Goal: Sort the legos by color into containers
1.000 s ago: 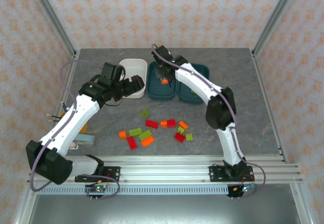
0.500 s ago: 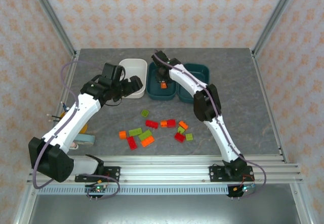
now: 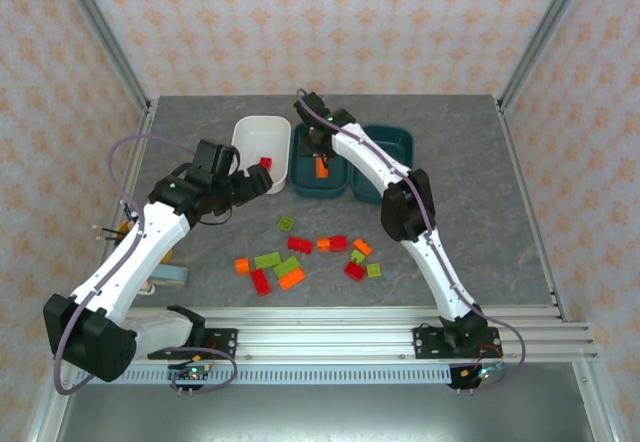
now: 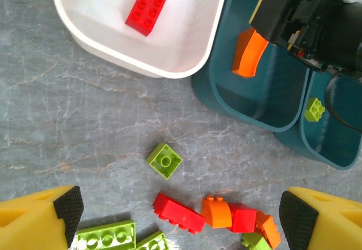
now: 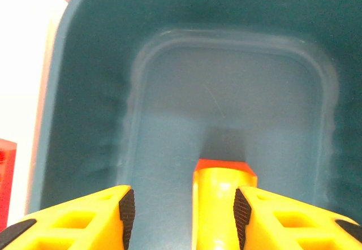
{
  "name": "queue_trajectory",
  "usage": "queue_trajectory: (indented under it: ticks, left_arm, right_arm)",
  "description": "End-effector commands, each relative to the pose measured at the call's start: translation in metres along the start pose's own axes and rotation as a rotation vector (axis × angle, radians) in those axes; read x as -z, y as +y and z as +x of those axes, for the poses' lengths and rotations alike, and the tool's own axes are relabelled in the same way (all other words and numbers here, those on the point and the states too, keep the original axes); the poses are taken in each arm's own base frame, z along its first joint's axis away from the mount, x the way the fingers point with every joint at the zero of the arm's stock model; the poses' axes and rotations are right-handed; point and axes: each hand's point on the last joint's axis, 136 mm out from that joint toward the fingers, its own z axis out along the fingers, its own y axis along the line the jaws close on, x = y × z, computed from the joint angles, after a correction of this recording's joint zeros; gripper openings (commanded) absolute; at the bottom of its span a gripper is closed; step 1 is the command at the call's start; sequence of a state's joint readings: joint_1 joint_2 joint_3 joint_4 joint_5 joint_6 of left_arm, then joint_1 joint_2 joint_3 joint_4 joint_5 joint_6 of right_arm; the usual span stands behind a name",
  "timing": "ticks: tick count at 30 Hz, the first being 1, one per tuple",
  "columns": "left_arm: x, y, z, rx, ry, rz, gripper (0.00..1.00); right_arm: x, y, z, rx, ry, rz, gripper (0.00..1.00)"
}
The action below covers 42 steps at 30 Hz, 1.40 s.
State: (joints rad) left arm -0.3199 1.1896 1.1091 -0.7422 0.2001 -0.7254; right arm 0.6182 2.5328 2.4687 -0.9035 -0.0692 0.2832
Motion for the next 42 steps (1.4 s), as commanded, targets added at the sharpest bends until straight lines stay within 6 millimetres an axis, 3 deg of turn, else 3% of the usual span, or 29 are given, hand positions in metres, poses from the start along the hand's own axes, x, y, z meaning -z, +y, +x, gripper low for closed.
queue_trajectory:
  ticks: [1, 6, 9, 10, 12, 14, 19, 22, 24, 29, 36, 42]
  left_arm:
    - [0.006, 0.022, 0.013, 0.015, 0.029, -0.08, 0.92]
    - [0.014, 0.037, 0.036, 0.047, 0.091, -0.125, 0.88]
    - [0.015, 0.053, 0.064, 0.089, 0.15, -0.172, 0.81]
    - [0.015, 0.063, 0.077, 0.107, 0.179, -0.21, 0.78]
    - [0.012, 0.083, 0.103, 0.149, 0.24, -0.29, 0.75]
    - [0.006, 0.094, 0.128, 0.161, 0.283, -0.326, 0.75]
    - [-0.014, 0.1, 0.173, 0.194, 0.312, -0.34, 0.73]
    - [-0.029, 0.103, 0.189, 0.199, 0.325, -0.357, 0.72]
    - [-0.04, 0.103, 0.196, 0.2, 0.328, -0.364, 0.72]
    - [-0.054, 0.09, 0.193, 0.162, 0.308, -0.374, 0.73]
    - [-0.062, 0.113, 0.199, 0.141, 0.301, -0.475, 0.67]
    - [-0.079, 0.116, 0.204, 0.14, 0.292, -0.455, 0.58]
  right_arm:
    - [0.085, 0.017, -0.036, 0.032, -0.149, -0.035, 0.5]
    - [0.152, 0.036, -0.035, 0.088, -0.251, -0.117, 0.48]
    - [0.18, 0.044, -0.007, 0.11, -0.275, -0.22, 0.47]
    - [0.197, 0.049, 0.003, 0.117, -0.298, -0.283, 0.48]
    - [0.213, 0.057, 0.033, 0.151, -0.315, -0.386, 0.48]
    - [0.224, 0.062, 0.075, 0.193, -0.306, -0.501, 0.5]
    - [0.231, 0.053, 0.18, 0.206, -0.215, -0.669, 0.55]
    - [0.232, 0.043, 0.225, 0.232, -0.175, -0.691, 0.58]
    - [0.24, 0.036, 0.239, 0.25, -0.186, -0.697, 0.59]
    - [0.238, 0.024, 0.252, 0.263, -0.159, -0.676, 0.59]
    - [0.237, 0.027, 0.254, 0.268, -0.142, -0.684, 0.59]
    - [0.237, 0.025, 0.252, 0.263, -0.145, -0.668, 0.59]
